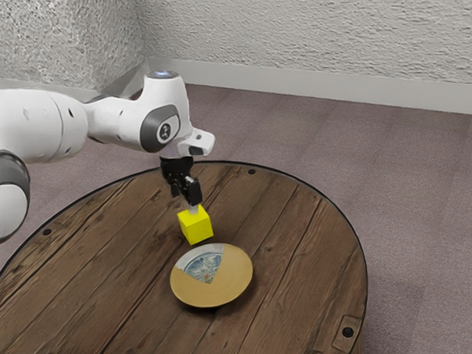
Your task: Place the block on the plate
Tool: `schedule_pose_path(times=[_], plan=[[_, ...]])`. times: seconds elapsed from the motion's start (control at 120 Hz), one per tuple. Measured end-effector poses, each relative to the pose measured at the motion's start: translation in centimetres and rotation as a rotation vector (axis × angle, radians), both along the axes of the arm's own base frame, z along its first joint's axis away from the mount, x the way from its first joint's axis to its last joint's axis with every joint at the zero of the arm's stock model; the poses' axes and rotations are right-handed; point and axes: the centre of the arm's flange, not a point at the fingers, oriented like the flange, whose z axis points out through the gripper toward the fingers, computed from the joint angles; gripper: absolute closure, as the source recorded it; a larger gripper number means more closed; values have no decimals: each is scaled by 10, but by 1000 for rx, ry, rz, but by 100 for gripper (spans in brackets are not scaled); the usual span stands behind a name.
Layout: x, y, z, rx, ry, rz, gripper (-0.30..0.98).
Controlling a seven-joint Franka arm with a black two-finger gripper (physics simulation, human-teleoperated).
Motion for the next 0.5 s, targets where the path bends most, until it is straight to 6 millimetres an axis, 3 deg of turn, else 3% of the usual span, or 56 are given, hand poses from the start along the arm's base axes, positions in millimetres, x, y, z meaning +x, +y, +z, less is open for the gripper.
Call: schedule_pose_path(times=[0.217, 0.5], plan=[[15, -4, -47, -14, -38, -26, 0], [16, -2, -80, -22, -33, -43, 2]])
